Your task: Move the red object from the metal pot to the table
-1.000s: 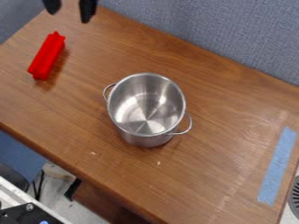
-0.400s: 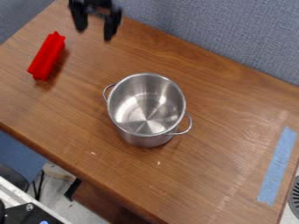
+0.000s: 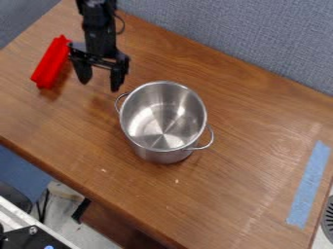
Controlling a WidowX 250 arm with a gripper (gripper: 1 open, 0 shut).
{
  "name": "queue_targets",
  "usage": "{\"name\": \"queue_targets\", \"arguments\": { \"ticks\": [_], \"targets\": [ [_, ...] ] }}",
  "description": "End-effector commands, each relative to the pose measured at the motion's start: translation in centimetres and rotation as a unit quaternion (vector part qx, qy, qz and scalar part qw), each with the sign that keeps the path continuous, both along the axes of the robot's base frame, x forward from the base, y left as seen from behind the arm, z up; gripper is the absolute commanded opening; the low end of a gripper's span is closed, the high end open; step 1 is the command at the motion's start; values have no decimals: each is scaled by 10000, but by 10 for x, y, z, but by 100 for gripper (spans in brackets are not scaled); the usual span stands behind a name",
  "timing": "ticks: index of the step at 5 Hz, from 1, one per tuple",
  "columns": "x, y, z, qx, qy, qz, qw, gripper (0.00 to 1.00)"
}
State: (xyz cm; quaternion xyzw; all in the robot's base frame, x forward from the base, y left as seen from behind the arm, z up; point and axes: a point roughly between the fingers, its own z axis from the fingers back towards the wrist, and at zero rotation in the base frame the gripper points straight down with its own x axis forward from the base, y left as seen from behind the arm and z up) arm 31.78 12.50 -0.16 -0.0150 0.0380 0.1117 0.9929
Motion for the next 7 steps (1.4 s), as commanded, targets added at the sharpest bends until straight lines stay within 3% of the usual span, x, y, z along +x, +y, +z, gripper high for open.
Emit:
{"name": "queue_targets", "arguments": {
  "ticks": [1, 2, 3, 4, 5, 6, 7],
  "targets": [
    [-18, -5, 52, -110, -362, 371, 9986, 100],
    [-20, 8, 61, -265, -495, -27, 9984, 100],
    [-21, 25, 51, -265, -546, -474, 9970, 100],
    [-19, 35, 54, -137, -596, 669, 9959, 100],
    [-17, 41, 55, 17, -626, 1419, 9879, 100],
    [-14, 45, 57, 249, -744, 2123, 9740, 100],
    [-20, 67, 59, 338, -888, 1202, 9882, 100]
  ]
}}
